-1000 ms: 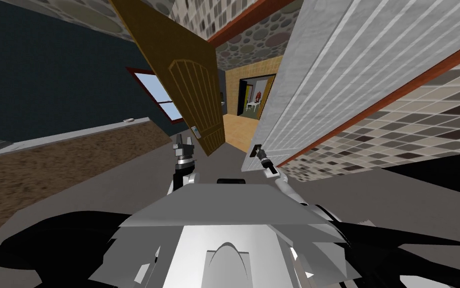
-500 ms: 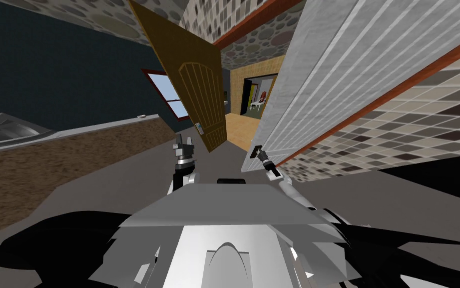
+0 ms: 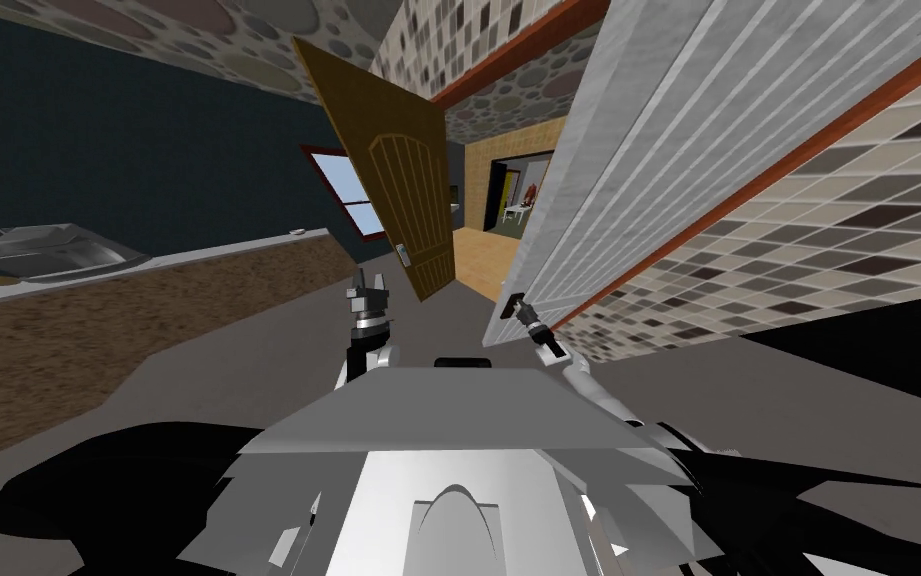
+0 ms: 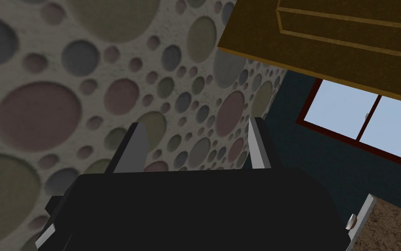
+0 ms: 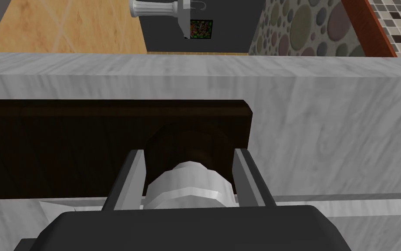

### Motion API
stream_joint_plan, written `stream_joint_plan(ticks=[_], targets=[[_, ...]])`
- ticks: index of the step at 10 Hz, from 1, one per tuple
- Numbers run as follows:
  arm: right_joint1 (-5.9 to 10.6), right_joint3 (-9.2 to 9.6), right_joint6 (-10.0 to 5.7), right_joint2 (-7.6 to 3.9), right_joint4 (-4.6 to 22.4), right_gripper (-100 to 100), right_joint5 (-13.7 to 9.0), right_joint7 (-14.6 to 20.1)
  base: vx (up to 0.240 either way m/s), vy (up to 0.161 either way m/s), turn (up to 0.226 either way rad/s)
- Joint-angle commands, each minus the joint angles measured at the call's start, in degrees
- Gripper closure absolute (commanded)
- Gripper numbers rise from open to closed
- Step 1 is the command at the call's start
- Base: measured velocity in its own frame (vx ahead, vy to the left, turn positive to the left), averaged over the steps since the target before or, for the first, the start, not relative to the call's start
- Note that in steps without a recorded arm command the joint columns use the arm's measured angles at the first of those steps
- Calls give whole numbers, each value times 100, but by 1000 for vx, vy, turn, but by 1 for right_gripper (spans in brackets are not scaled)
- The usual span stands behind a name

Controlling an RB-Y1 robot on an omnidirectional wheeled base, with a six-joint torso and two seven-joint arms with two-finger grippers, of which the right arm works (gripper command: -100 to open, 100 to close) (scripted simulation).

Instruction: Pull the door open

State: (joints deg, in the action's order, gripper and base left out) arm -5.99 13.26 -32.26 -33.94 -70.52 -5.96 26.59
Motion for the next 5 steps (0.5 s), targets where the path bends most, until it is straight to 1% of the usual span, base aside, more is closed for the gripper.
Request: stream_joint_plan(ticks=[1, 2, 4, 5], targets=[[-59, 47, -150, -133, -5, 100, -5, 85, -189, -110, 139], [-83, 65, -205, -178, -5, 100, -7, 113, -174, -119, 114], [-188, 142, -443, -375, -5, 100, -16, 236, -164, -118, 129], [-215, 161, -503, -426, -4, 100, -18, 267, -172, -122, 108]])
